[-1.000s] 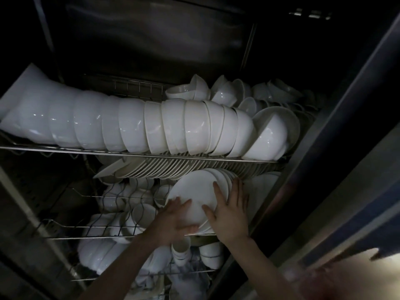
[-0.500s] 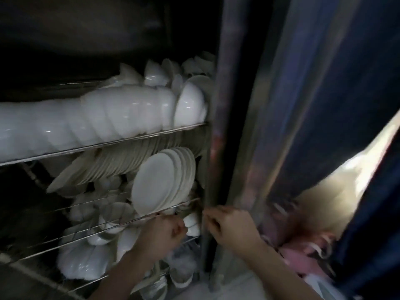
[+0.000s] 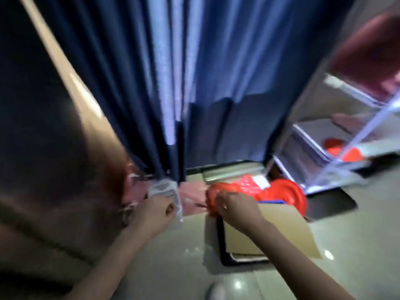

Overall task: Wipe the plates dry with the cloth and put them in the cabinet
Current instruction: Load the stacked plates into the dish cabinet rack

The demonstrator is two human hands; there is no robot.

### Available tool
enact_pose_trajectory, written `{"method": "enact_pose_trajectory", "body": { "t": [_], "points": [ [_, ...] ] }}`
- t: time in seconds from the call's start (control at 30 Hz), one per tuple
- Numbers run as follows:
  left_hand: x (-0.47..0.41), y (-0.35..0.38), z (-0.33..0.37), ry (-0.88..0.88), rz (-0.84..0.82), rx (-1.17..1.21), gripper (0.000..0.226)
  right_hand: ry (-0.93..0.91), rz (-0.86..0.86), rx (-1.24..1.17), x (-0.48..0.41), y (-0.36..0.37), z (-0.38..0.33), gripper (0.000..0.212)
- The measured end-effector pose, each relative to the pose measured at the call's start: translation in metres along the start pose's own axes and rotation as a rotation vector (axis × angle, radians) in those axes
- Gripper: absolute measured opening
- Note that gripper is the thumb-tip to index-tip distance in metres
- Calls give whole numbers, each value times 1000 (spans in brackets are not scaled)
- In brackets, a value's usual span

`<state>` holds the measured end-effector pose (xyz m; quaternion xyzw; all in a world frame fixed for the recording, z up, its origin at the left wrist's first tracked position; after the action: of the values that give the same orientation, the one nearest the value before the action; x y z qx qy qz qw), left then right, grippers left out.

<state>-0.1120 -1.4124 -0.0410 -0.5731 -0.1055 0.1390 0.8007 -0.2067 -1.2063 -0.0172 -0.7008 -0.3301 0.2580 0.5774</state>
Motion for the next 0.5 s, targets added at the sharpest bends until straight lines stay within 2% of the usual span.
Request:
{"method": "enact_pose_trajectory", "body": {
  "t": [0.13,0.27,0.5],
  "points": [
    [-19,37,147,265,-73,37,20,367,35,-16,116,-18,101,33],
    [-3,78,304,525,-152,53,18,663,126,-10,247,-40,181,31],
    [87,148,579,896,-304,143,13,1034,273,-4,482,-84,287,30]
  ]
}}
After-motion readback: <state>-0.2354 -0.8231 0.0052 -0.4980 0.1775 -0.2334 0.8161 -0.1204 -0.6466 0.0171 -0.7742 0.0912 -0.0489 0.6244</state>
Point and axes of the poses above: each hand's wrist, its own x-axis away from the middle knuckle, its own y-axis out of the palm, z = x × y, the point moved 5 cm from there along -x, towards the middle knuckle, and after that the axes turned 8 degrees about -y, right-handed, at the moved point
